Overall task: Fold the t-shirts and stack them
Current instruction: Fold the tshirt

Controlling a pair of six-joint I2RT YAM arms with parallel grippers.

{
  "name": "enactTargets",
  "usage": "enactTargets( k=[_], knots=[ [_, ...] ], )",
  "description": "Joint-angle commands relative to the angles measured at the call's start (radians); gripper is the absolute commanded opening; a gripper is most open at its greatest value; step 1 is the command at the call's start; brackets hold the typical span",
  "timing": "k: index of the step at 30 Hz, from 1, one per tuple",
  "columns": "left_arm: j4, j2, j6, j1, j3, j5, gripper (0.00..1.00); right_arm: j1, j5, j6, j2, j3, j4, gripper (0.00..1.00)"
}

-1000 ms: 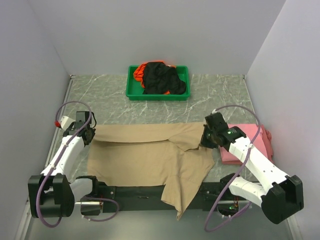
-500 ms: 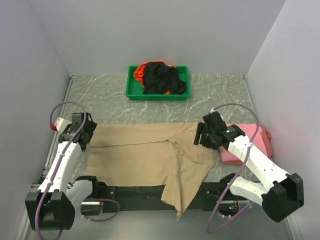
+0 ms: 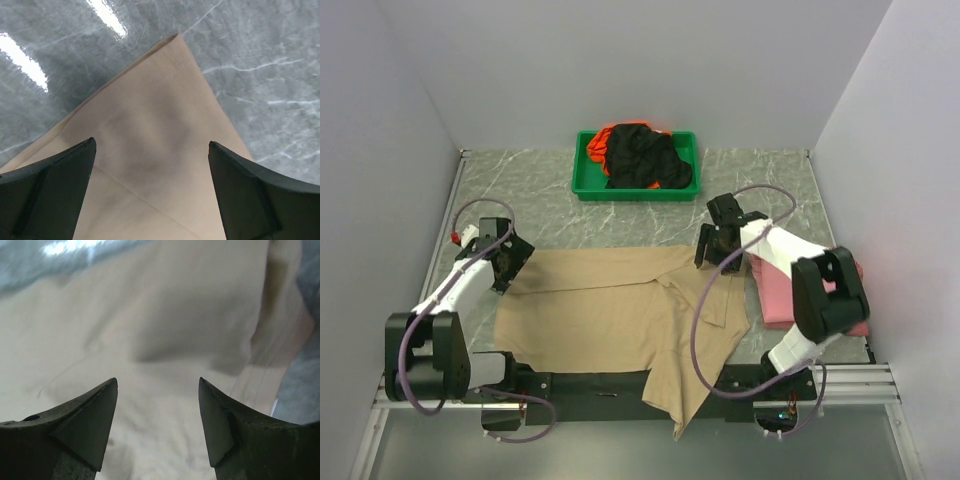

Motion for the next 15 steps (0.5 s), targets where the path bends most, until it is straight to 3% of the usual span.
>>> enactTargets(
  k=[1,8,15],
  knots=[
    [0.089,0.049,0.047,0.002,0.010,0.003,0.99,-0.042,-0.007,-0.065,0.089,0.080,0.050,0.72],
    [0.117,0.236,0.067,0.006,0.076,-0.017,0.99,-0.129,0.004,-0.079,0.302,0.247,0.004,0.70],
    [0.111,0.410,0.087,0.010,0.228,-0.028,0.99,-0.163,-0.022,-0.144,0.401,0.359,-0.029,0.66]
  ],
)
